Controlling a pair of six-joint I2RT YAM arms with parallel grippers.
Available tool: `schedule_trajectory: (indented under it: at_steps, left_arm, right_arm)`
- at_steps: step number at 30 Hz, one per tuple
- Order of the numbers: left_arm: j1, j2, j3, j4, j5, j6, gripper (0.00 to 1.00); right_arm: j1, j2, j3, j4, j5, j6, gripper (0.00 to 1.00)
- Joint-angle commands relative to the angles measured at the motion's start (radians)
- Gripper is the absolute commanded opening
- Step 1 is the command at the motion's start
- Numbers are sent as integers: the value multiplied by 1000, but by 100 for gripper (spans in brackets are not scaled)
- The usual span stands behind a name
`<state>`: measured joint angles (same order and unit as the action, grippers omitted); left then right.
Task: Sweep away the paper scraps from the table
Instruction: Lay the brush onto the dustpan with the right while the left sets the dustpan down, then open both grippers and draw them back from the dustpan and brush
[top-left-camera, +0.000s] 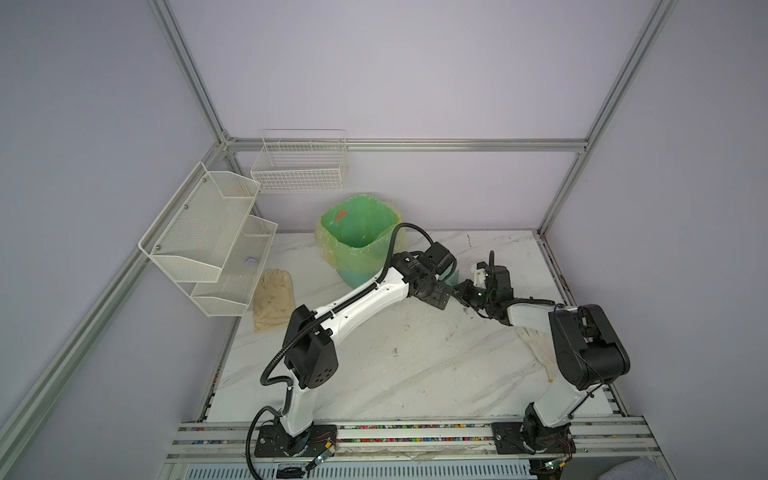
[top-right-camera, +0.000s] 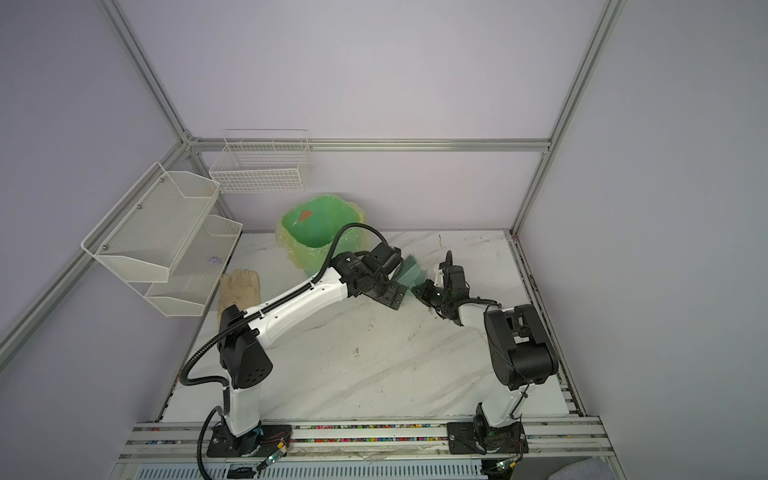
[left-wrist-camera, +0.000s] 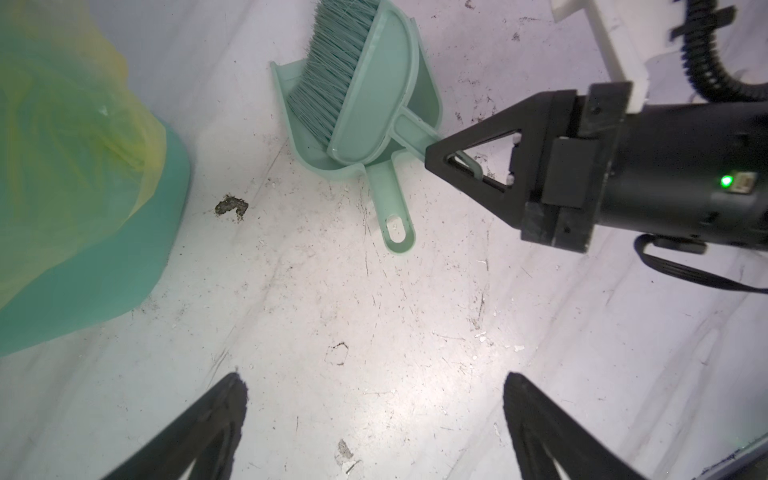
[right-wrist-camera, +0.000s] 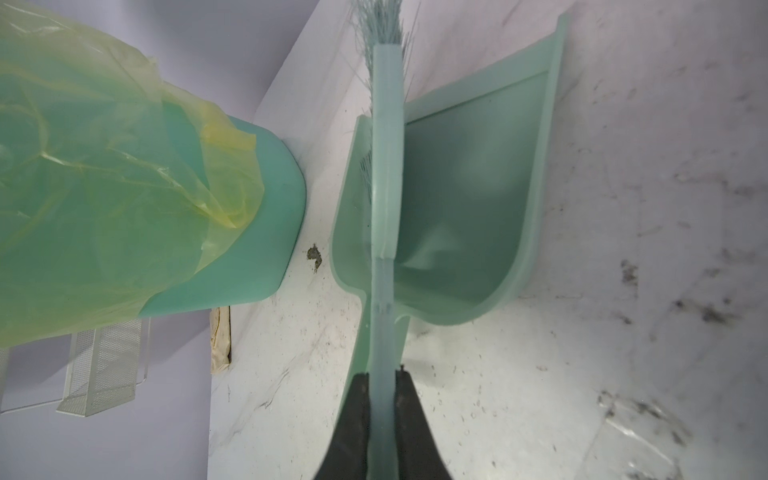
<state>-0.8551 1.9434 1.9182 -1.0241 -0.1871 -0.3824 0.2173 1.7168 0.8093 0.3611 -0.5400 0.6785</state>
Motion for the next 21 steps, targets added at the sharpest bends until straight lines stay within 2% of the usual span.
schedule_trajectory:
  at_steps: [1, 13, 18, 21]
  left_arm:
    - [-2, -93, -41, 50, 12, -51, 100]
    - [-19, -201, -170, 79, -22, -100, 100]
    - [-19, -270, -257, 87, -84, -122, 100]
    - [-20, -322, -320, 88, -144, -124, 100]
  right_arm:
    - [-22, 18, 13, -37, 11, -6, 13]
    - [-67, -17, 21, -136, 23, -49, 42]
    - [-77, -60, 19, -171, 40, -63, 54]
    - [-87, -100, 9, -185, 59, -66, 71]
